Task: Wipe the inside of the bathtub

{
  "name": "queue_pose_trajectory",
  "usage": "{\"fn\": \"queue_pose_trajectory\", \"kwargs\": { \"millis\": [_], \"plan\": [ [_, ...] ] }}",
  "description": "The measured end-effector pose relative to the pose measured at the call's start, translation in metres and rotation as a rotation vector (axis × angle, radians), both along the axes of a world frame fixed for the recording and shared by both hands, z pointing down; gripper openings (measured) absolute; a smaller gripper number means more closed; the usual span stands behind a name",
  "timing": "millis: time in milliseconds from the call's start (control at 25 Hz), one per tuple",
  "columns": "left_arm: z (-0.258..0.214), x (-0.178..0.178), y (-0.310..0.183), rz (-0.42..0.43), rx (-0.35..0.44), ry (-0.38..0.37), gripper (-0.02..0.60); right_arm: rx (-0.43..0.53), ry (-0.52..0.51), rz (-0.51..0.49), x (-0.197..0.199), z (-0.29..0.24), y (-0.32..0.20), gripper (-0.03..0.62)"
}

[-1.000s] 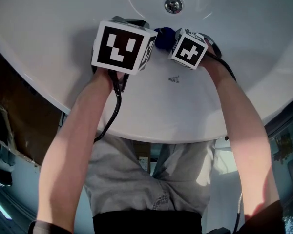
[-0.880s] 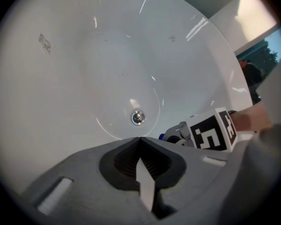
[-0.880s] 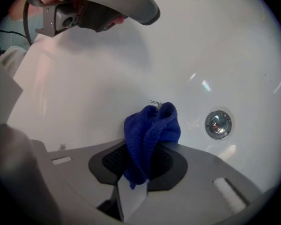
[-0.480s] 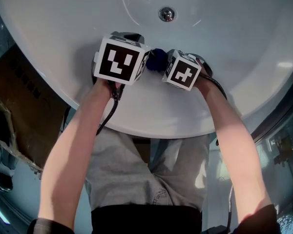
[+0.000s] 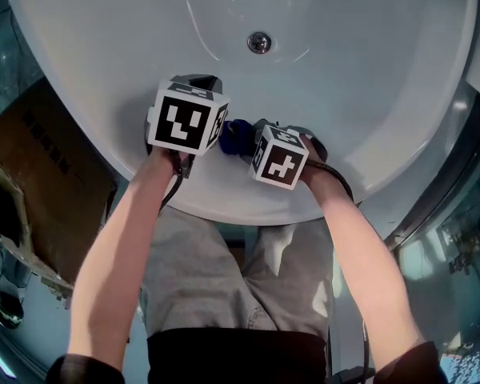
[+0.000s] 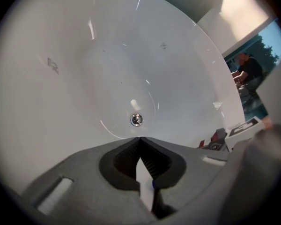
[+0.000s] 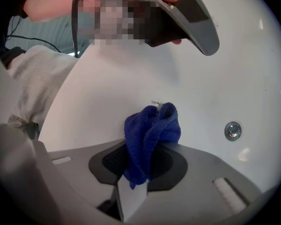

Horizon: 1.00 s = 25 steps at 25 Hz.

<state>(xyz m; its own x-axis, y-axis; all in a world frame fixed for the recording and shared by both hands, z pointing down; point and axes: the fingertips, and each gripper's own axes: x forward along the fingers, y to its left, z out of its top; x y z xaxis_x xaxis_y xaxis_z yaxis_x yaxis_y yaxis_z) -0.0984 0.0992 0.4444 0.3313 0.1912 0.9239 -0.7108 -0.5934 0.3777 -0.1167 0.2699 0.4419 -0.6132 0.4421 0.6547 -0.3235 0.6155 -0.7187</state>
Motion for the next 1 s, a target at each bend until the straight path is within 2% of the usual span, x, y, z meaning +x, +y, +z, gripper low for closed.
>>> {"fn": "queue_pose_trajectory", "kwargs": {
  "millis": [760, 1000],
  "plan": [
    [-0.037, -0.010, 0.013, -0.009, 0.004, -0.009, 0.004, -0.042, -0.151, 0.061, -0.022, -0.108, 0.026, 0.097],
    [-0.032, -0.012, 0.019, -0.016, -0.021, -0.007, 0.003, -0.014, -0.170, 0.045, -0.019, -0.129, 0.037, 0.097]
  ]
}}
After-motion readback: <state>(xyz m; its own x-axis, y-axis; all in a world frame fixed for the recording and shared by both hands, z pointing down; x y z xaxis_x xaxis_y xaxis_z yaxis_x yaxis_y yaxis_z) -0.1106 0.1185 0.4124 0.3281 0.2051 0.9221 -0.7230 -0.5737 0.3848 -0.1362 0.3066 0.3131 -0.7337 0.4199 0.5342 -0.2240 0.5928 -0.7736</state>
